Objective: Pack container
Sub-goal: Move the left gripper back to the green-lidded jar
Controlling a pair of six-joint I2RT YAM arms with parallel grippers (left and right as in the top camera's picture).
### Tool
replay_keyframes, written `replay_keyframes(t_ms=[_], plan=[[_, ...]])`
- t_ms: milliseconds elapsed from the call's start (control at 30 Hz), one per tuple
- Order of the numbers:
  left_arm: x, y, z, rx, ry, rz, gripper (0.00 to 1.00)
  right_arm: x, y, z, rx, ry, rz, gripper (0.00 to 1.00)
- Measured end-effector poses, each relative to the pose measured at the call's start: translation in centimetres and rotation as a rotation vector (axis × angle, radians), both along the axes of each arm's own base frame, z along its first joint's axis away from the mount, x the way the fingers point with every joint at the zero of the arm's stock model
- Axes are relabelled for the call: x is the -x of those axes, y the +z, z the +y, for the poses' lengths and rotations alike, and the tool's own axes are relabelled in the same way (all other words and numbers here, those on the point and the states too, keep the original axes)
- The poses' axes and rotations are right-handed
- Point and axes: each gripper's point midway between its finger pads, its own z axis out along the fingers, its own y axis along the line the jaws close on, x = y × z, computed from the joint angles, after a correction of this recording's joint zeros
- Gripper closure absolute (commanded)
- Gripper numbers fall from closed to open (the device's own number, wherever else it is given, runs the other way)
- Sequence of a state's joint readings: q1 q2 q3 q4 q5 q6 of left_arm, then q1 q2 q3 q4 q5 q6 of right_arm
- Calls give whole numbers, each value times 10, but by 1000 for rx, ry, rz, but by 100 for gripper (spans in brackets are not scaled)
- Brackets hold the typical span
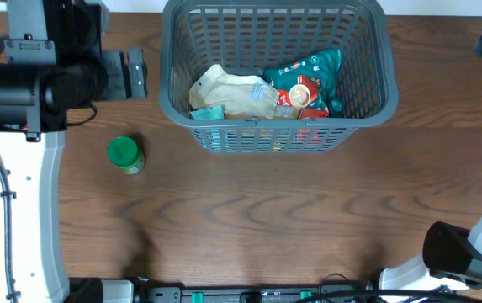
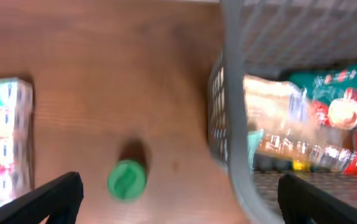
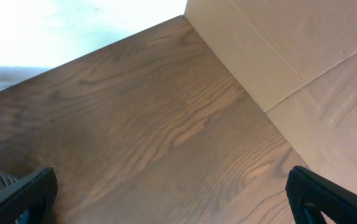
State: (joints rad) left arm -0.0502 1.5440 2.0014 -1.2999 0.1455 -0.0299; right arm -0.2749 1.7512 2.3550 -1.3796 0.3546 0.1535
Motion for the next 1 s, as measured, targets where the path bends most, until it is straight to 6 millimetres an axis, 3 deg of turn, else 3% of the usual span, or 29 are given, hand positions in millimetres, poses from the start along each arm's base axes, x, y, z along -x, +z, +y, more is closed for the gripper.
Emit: replay_keyframes(t_ms=[333, 567, 1000], plan=[[14, -77, 17, -73, 89, 232, 1, 0, 0, 0, 0, 0, 0, 1], [7, -125, 24, -61, 171, 285, 1, 0, 0, 0, 0, 0, 0, 1], [12, -205, 50, -26, 296, 356, 2, 0, 0, 0, 0, 0, 0, 1]])
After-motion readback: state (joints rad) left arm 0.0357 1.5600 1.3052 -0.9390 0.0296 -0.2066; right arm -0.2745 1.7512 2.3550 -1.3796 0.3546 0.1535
